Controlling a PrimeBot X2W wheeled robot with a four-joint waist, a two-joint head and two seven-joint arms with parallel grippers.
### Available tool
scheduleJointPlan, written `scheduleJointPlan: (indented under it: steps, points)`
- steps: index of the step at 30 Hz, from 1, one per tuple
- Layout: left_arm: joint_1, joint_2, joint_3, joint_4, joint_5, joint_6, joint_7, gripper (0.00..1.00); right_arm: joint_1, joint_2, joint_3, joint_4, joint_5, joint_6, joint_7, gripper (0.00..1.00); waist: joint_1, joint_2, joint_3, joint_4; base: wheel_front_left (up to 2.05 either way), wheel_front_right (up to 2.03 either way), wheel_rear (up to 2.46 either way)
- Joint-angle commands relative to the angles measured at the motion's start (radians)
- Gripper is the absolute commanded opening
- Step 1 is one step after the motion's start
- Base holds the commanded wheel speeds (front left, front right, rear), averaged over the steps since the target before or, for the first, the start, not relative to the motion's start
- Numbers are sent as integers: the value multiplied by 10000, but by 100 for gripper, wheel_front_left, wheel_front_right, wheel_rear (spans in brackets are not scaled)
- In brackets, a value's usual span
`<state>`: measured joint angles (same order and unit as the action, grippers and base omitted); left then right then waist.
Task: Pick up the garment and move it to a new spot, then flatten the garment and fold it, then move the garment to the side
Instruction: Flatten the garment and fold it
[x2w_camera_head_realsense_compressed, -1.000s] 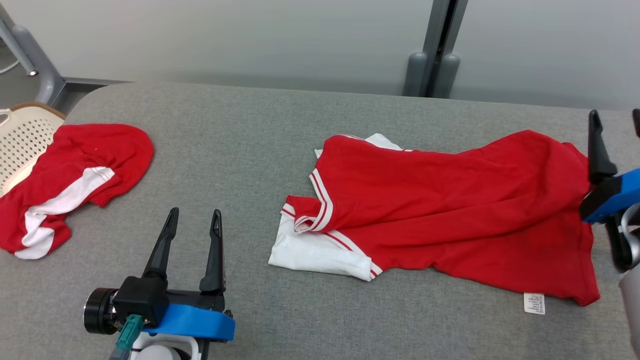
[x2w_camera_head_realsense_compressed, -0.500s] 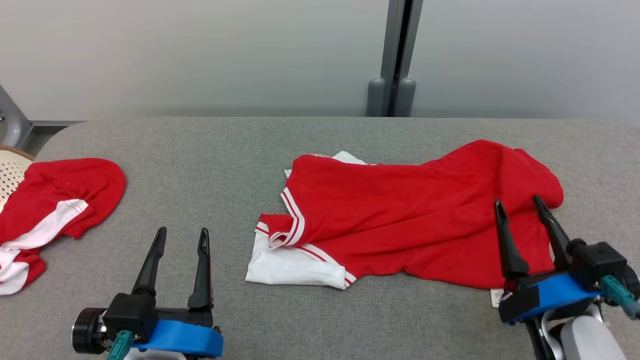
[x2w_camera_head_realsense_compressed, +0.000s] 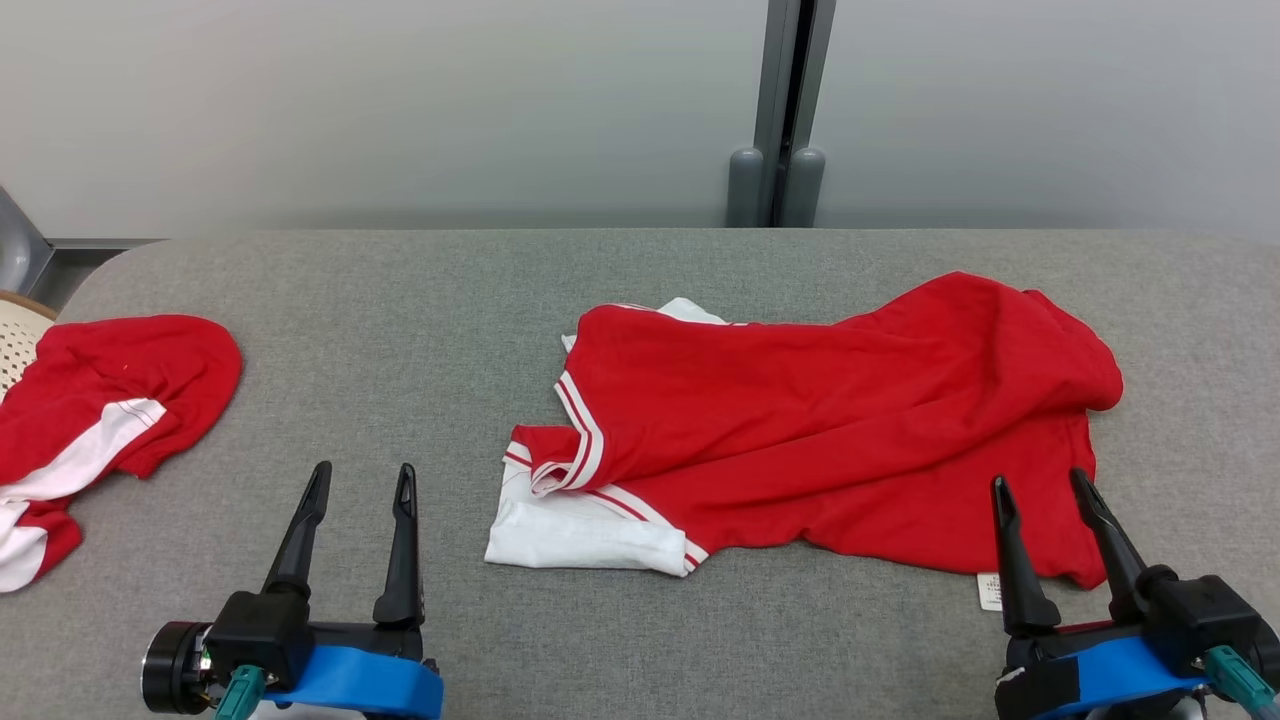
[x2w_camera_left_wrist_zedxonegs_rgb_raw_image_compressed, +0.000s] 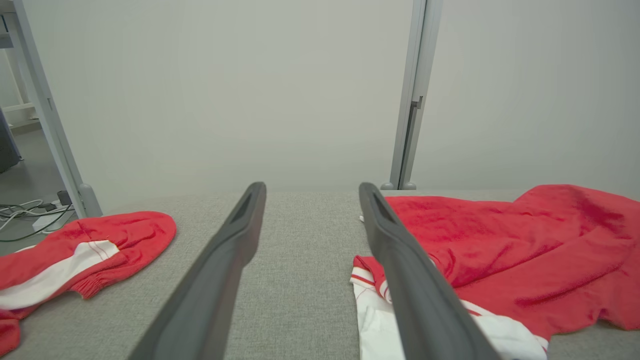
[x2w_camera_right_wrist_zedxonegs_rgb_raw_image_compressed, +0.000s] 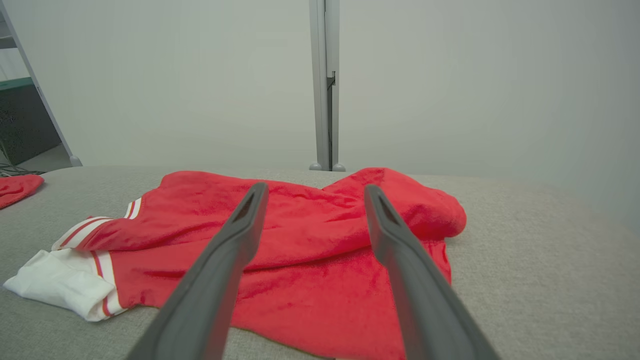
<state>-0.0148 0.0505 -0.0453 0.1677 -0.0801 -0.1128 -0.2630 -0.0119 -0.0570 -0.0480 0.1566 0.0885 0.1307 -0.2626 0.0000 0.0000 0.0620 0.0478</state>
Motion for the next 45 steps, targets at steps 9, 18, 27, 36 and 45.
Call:
scheduleJointPlan:
  steps: [9,18,27,36,45]
  points:
    - [-489,100,-261,574,191,-112,-24,100,-131,61,138,247,-14,-1,-31,100,0,0,76,-112,0,0,0]
    - [-1674,410,-877,2467,-84,-188,-24,100,-392,59,393,468,96,1,-31,100,0,0,361,-584,0,0,0]
    - [-2418,728,-1763,4706,-658,-176,-24,100,-559,62,482,619,107,-1,-31,100,0,0,663,-965,0,0,0]
    - [-3328,853,-2474,6281,-1236,-176,-24,100,-870,-22,560,614,187,1,-31,100,0,0,1063,-1112,0,0,0]
    - [-3705,784,-2949,6781,-1592,-176,-24,87,-943,-88,486,589,245,-1,-31,100,0,0,1243,-1118,0,0,0]
